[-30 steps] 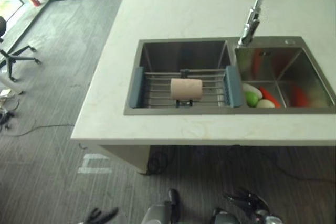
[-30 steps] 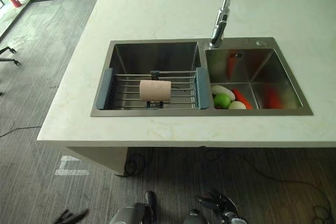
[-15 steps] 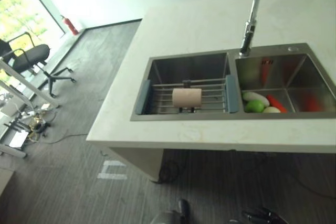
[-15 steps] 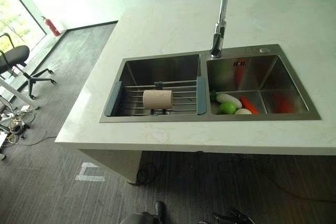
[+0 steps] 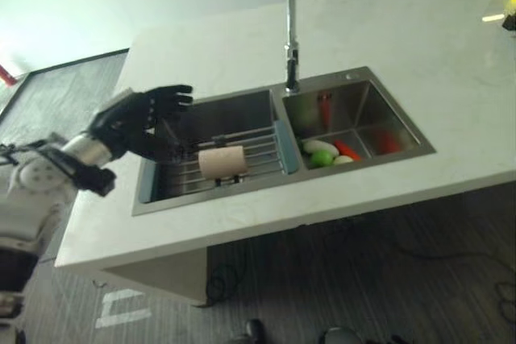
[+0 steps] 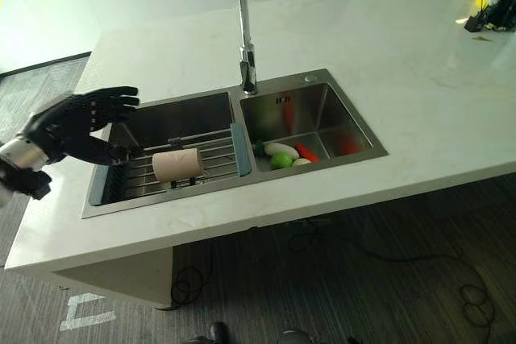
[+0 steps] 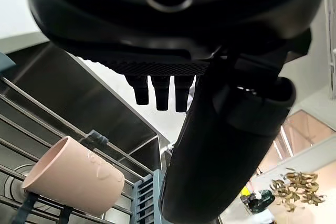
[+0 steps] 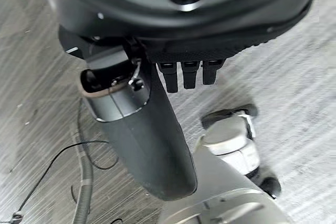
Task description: Place the dishes in the dishwasher.
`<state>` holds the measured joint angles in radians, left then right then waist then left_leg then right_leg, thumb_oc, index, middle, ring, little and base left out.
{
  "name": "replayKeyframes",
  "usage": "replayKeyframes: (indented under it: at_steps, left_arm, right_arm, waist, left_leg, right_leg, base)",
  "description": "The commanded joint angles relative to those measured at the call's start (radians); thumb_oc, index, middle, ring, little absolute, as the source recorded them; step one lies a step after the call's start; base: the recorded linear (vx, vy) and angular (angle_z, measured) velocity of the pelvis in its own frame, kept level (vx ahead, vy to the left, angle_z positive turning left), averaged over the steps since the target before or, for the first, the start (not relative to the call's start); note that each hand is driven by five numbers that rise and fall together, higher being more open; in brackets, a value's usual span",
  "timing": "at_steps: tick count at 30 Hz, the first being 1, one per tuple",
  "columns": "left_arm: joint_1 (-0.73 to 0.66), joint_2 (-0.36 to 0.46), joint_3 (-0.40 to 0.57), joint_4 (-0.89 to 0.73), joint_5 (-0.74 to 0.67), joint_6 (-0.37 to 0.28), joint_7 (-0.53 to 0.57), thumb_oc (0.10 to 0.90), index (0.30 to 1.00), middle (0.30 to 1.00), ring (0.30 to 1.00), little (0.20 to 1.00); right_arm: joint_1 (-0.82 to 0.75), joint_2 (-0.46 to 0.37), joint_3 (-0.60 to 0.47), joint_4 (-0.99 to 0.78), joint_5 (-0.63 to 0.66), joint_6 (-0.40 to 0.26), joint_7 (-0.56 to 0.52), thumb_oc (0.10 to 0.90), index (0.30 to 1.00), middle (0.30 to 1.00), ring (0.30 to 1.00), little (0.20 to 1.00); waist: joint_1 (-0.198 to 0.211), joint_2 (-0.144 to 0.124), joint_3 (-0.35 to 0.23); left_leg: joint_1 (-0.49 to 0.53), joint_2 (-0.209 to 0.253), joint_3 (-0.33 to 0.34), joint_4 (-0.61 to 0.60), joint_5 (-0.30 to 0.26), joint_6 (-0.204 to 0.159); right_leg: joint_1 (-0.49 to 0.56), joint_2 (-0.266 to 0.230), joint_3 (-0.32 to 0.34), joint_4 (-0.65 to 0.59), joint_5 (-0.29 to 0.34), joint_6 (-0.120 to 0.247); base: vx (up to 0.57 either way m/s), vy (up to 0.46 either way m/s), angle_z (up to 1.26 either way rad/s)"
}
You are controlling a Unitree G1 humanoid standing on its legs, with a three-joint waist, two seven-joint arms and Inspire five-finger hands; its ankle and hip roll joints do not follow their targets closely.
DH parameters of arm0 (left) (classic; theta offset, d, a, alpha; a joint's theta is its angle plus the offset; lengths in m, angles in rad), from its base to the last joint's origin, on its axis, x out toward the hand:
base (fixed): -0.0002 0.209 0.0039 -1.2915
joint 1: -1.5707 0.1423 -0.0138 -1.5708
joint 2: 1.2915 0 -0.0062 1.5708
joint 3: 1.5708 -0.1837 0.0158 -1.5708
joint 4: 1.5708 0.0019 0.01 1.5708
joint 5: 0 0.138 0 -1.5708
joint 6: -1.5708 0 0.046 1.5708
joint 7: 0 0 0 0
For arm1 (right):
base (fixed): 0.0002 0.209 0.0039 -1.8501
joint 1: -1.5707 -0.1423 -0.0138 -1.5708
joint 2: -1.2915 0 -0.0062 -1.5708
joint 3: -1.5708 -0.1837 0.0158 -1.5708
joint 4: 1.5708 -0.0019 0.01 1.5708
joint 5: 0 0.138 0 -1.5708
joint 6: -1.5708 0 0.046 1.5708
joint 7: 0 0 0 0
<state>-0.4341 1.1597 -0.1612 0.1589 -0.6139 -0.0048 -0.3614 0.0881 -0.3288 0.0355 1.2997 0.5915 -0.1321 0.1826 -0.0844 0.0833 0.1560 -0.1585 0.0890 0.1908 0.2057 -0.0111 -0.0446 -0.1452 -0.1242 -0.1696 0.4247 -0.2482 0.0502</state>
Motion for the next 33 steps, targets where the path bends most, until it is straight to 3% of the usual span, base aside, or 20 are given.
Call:
replayKeyframes:
  at_steps: [1,13,19,33]
  left_arm:
    - [-0.149,0.032,0.137,0.058,0.053,-0.025,0.019,0.800,0.900,0.900,0.900,0.900]
    - [-0.255,0.094,-0.023,0.091,0.323,-0.106,0.022,0.800,0.900,0.900,0.900,0.900]
    - [-0.305,0.112,-0.093,0.104,0.406,-0.091,0.028,0.800,0.900,0.900,0.900,0.900]
    - [-0.348,0.112,-0.139,0.112,0.539,-0.075,0.083,0.800,0.900,0.900,0.900,0.900]
  right_arm:
    - [-0.044,-0.023,-0.002,-0.042,0.013,-0.036,0.021,0.800,0.900,0.900,0.900,0.900]
    - [-0.023,-0.038,0.009,-0.121,0.068,-0.026,0.006,0.800,0.900,0.900,0.900,0.900]
    - [-0.026,-0.042,0.010,-0.158,0.073,-0.023,0.000,0.800,0.900,0.900,0.900,0.900]
    - [-0.031,-0.054,0.018,-0.246,0.096,-0.015,-0.009,0.800,0.900,0.900,0.900,0.900]
  waist:
    - [0.008,0.018,0.020]
    - [-0.024,0.029,0.056]
    - [-0.041,0.038,0.091]
    - [-0.063,0.036,0.173]
  left_leg:
    - [0.040,-0.047,-0.034,0.094,-0.176,0.026]
    - [0.009,-0.050,-0.015,0.094,-0.160,0.021]
    - [-0.010,-0.064,-0.010,0.094,-0.155,0.026]
    - [-0.060,-0.083,-0.012,0.094,-0.137,0.035]
  right_leg:
    - [-0.006,0.019,0.061,-0.125,0.110,0.096]
    - [-0.054,0.018,0.083,-0.125,0.134,0.103]
    - [-0.079,0.015,0.103,-0.125,0.149,0.108]
    - [-0.131,0.015,0.132,-0.125,0.176,0.106]
  base:
    - [-0.01,-0.018,-0.18]
    - [-0.01,0.002,-0.05]
    - [-0.03,0.049,-0.11]
    - [-0.01,0.027,-0.08]
